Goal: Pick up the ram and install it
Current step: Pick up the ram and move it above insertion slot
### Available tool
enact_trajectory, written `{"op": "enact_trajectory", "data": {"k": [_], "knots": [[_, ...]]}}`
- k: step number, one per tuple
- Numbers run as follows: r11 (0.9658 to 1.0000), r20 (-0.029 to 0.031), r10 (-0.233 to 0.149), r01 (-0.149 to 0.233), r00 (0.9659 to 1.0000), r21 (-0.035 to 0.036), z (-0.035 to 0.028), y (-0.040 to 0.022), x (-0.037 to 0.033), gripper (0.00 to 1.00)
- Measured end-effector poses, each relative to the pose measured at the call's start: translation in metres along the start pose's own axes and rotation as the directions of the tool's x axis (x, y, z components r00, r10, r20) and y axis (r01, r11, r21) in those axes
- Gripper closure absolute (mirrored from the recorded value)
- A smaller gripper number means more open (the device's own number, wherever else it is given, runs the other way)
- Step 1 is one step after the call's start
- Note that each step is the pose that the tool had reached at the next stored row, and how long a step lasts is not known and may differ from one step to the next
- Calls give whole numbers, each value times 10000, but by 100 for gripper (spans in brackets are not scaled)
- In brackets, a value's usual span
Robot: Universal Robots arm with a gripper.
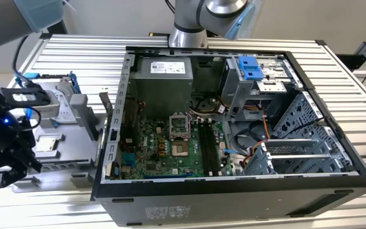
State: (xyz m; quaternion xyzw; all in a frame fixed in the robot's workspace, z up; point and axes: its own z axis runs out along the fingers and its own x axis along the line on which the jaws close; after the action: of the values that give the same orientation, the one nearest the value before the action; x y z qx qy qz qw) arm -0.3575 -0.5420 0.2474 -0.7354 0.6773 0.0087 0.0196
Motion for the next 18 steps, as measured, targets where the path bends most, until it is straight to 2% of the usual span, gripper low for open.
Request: {"op": "enact_trajectory", "data": {"k": [2,4,18], "knots": [[10000,0,49,-49,10000,2,-32,-1,0,100],[10000,1,72,-72,10000,4,-90,-2,-2,100],[10000,0,74,-74,10000,3,-727,-13,-27,100]]}}
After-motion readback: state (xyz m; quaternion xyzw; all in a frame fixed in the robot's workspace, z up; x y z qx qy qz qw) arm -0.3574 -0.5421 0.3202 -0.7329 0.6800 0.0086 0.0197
